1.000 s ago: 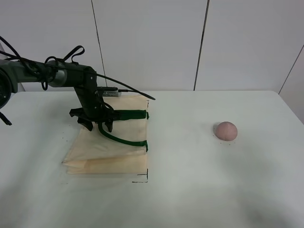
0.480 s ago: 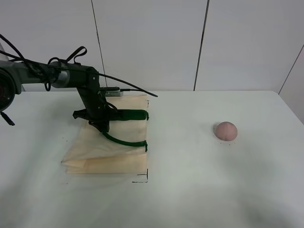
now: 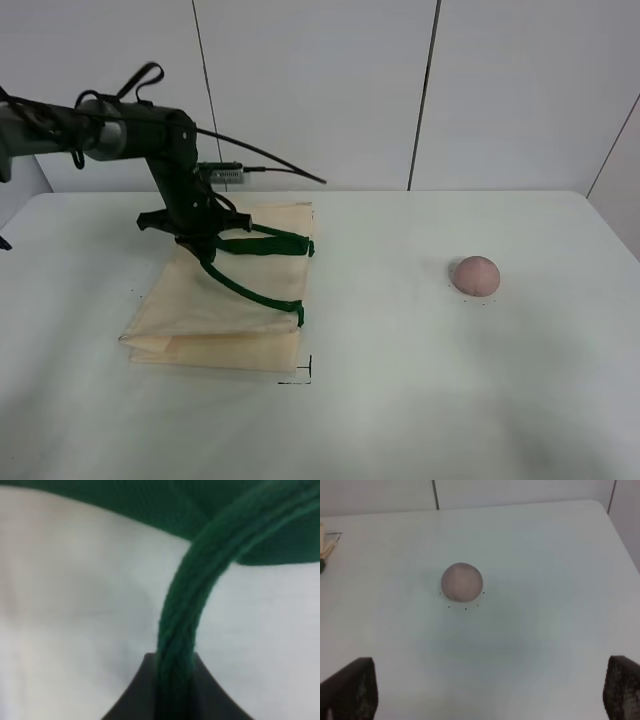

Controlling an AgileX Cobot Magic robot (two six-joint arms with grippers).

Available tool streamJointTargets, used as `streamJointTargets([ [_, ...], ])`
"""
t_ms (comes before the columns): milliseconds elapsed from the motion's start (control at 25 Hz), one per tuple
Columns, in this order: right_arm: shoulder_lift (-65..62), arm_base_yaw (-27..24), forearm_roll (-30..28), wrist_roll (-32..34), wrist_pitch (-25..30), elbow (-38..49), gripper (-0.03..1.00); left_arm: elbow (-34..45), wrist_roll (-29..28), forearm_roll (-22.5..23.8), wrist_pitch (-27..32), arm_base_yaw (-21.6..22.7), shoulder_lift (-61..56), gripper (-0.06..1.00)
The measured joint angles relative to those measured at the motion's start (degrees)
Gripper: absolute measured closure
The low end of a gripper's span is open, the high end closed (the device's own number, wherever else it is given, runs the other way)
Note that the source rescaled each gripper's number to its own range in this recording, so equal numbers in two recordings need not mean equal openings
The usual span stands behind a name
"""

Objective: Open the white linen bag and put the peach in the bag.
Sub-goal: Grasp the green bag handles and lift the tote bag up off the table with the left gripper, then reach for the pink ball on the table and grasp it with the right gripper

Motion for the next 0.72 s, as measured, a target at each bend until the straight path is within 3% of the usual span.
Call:
streamJointTargets([
  [320, 0.00, 0.00, 0.00, 0.00, 0.00, 0.00, -0.03, -18.18, 3.89, 0.00, 15.86, 0.00, -4.87, 0.94],
  [440, 0.00, 0.00, 0.00, 0.00, 0.00, 0.00, -0.03, -23.75, 5.11, -0.17, 16.29, 0.00, -5.80, 0.94],
  [720, 0.00, 0.00, 0.00, 0.00, 0.00, 0.00, -0.03, -24.36, 5.35, -3.91, 16.40, -0.06, -11.54, 0.94],
])
